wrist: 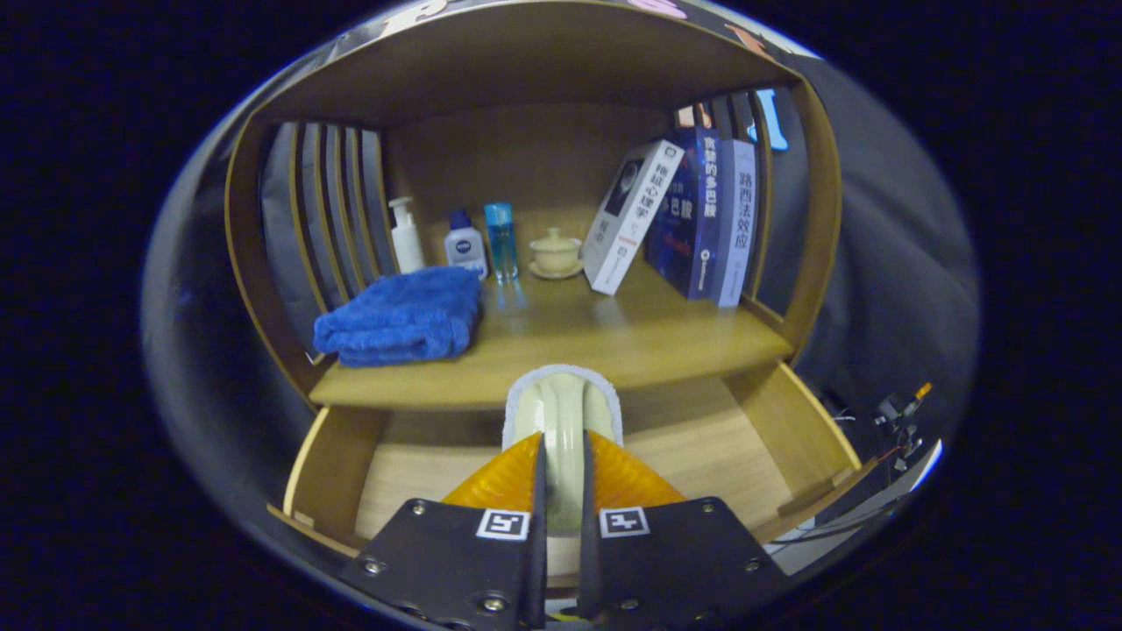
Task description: Pull open the drawer, take out the items inside it, and place them on the countertop above the cabinet.
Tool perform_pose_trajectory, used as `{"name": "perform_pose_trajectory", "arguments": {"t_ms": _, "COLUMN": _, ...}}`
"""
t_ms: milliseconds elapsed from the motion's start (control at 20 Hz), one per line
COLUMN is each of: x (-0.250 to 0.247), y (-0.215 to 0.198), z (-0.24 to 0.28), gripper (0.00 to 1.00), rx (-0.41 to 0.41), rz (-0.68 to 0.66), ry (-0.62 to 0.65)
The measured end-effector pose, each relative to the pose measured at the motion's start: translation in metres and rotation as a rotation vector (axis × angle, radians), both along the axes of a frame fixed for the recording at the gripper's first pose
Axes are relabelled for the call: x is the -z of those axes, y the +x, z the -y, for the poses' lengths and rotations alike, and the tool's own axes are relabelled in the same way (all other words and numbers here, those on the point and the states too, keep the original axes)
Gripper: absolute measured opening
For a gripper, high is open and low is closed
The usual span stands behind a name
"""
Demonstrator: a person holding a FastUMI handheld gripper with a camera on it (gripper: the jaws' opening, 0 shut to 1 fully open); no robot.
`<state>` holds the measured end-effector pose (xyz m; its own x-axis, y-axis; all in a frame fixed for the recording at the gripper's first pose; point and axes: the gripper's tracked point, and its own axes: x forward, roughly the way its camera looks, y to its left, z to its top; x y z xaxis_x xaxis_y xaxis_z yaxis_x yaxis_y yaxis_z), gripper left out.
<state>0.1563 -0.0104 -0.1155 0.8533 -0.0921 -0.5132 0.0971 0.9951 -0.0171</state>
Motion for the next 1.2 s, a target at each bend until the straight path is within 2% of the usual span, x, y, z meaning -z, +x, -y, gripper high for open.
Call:
{"name": "perform_pose_trajectory", "arguments": {"t_ms": 250, "x": -0.028, "y": 0.047, "z": -0.001, "gripper": 0.15, "rx": -0.015, "rz": 0.066, "ry": 0.016}}
{"name": "perform_pose_trajectory", "arguments": {"t_ms": 550, "x": -0.017, "y": 0.092, "z": 0.004, "gripper": 0.15, "rx": -0.015, "rz": 0.026, "ry": 0.019}}
{"name": "perform_pose_trajectory", "arguments": {"t_ms": 700, "x": 0.0, "y": 0.102, "z": 0.009, "gripper": 0.15, "rx": -0.021, "rz": -0.031, "ry": 0.002}}
{"name": "perform_pose_trajectory", "arguments": {"t_ms": 1200, "x": 0.005, "y": 0.137, "z": 0.002, "gripper": 0.15, "rx": -0.062, "rz": 0.058, "ry": 0.022}}
